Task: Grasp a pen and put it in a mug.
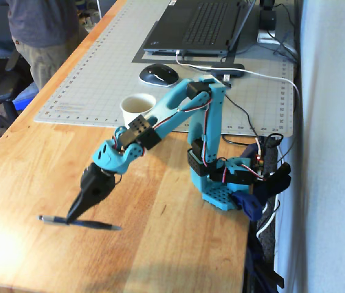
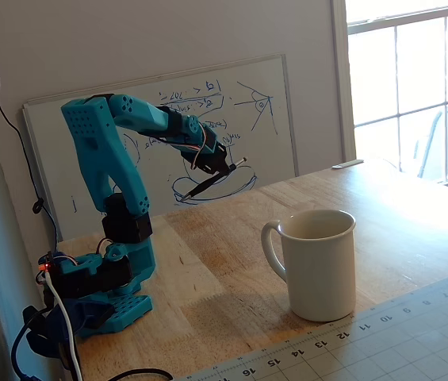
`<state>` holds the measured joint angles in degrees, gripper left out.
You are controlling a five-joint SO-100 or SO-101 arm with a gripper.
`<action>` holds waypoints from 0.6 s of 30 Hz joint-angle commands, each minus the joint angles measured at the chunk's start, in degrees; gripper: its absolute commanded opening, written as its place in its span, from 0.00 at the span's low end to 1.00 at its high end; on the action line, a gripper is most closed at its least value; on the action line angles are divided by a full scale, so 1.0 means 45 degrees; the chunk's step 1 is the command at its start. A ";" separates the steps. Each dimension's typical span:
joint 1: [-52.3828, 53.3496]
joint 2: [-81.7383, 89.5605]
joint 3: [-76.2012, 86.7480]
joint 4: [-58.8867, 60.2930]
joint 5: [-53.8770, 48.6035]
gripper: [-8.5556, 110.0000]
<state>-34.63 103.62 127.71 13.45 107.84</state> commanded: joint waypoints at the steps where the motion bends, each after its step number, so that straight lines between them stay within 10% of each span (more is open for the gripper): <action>1: 0.0801 0.2246 -0.0488 -0.0234 -0.1738 0.08; 8: 0.3242 0.3672 -0.0488 -0.0234 -0.6445 0.08; 18: 0.7773 0.6055 -0.0313 -0.1406 -0.7324 0.08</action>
<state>-3.87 124.45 127.71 11.78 75.50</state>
